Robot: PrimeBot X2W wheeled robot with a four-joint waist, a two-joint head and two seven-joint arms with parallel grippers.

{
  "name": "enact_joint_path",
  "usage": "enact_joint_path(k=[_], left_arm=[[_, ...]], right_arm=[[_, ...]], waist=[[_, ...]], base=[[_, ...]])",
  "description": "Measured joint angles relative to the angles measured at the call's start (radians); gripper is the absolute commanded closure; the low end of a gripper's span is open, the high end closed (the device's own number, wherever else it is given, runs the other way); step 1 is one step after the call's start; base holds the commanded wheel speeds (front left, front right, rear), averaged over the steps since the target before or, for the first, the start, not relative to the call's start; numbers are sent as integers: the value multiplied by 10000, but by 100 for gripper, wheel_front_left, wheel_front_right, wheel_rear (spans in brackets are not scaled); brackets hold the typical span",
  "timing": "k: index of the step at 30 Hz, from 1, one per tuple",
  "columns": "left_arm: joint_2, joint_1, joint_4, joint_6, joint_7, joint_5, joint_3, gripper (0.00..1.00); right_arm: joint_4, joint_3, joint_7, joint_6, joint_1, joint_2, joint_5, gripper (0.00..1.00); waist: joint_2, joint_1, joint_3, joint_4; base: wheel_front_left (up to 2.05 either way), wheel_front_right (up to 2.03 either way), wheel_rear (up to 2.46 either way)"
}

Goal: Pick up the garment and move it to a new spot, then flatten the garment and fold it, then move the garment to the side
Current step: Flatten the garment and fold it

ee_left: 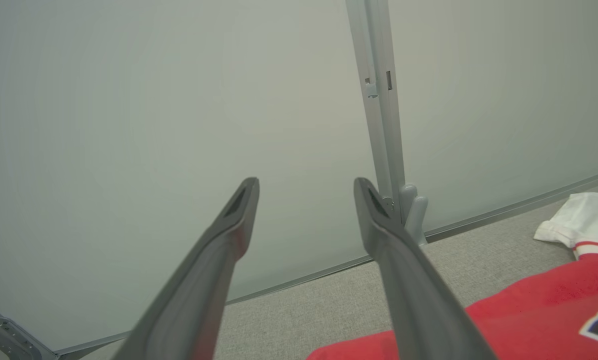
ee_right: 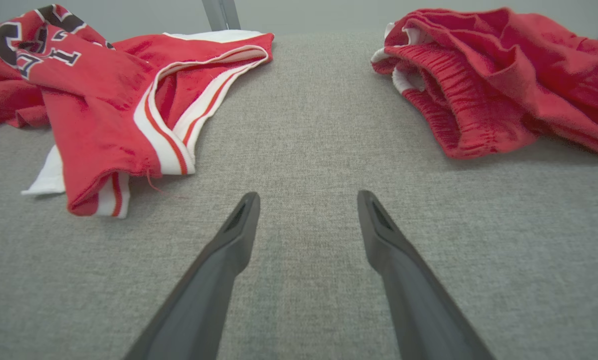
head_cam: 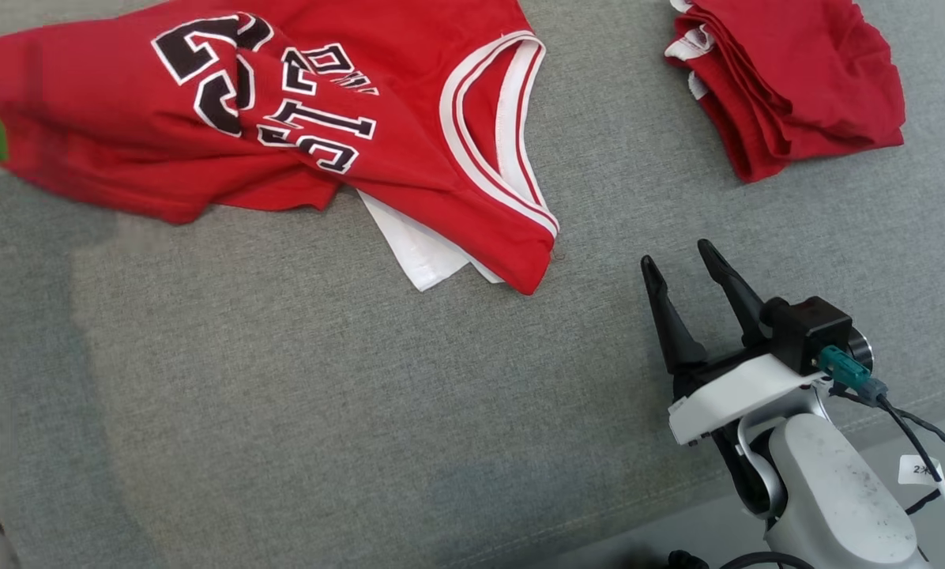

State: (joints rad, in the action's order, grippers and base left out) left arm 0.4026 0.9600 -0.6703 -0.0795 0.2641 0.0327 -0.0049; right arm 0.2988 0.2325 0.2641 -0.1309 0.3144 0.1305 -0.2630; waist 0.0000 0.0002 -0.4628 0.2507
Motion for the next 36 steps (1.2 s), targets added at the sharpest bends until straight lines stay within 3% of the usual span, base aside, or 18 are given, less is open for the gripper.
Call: enact_joint_path(k=[4,11,16,24,36], left_arm=[[-700,-931,510,-71,0,311,-2,0],[-2520,-3237,1994,-341,0,809,-497,0],[-3179,-4377,2151,-454,0,993,-1329,0],[-3292,-4740,1427,-491,0,1358,-2917,0],[-2677,-4282,462,-495,0,1312,-2667,0]], right_arm=[[2,69,-2,0,4,-6,-84,0],[121,420,-2,0,138,73,-127,0],[230,596,-2,0,244,58,-190,0],[349,568,-2,0,161,8,-334,0],[385,489,-2,0,60,-219,-353,0]], waist=[[0,0,7,-174],[0,0,236,-824],[0,-1,530,-1065],[0,-1,755,-697],[1,-2,759,327]], base=[[0,0,0],[0,0,0],[0,0,0],[0,0,0],[0,0,0]])
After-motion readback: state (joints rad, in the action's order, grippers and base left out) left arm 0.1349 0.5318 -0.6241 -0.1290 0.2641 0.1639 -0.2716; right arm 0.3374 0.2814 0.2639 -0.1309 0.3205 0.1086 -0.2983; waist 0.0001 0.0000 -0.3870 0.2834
